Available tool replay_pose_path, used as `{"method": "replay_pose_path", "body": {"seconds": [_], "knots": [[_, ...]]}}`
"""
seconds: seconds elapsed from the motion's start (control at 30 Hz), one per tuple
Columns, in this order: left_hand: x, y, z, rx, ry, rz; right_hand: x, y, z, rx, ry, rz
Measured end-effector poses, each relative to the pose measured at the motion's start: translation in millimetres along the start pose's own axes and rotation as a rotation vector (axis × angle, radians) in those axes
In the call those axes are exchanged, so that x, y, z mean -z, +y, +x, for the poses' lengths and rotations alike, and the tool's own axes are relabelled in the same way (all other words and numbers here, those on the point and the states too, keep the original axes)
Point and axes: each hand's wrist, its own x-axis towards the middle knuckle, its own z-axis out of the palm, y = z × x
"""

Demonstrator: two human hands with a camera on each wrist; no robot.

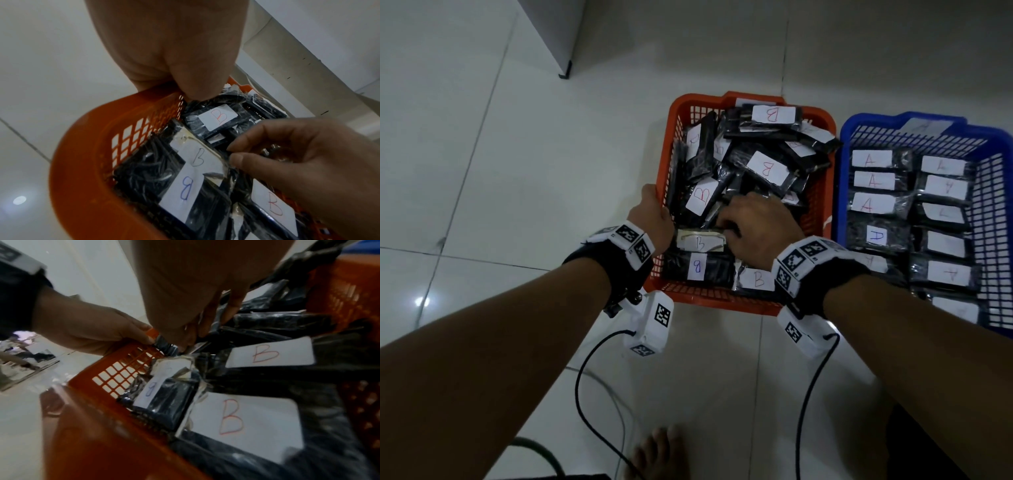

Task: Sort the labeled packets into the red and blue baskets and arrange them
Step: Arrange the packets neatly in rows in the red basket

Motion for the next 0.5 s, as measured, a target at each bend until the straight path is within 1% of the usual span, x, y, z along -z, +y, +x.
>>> {"method": "replay_pose_path", "body": {"seconds": [0.03, 0.13, 0.2, 0.27, 0.3, 0.4, 0.43, 0.5], "knots": [[0, 0, 0, -0.005, -0.004, 0.000, 0, -6, 1, 0.026, -0.024, 0.033], [1, 0, 0, 0.003, -0.011, -0.013, -6, -23, 1, 0.078, -0.242, 0.058], [1, 0, 0, 0.006, -0.013, -0.016, -13, -24, 1, 0.094, -0.295, 0.025], [1, -1, 0, -0.009, -0.015, -0.008, -15, -21, 1, 0.098, -0.289, 0.031], [1, -2, 0, -0.018, -0.012, -0.007, -14, -19, 1, 0.104, -0.255, 0.034], [0, -4, 1, -0.027, -0.004, -0.015, -14, -10, 6, 0.096, -0.062, 0.041], [0, -4, 1, -0.030, -0.005, -0.018, -14, -8, 8, 0.085, -0.046, 0.042], [0, -5, 1, -0.041, -0.007, -0.021, -16, -7, 12, 0.068, -0.103, 0.054]]}}
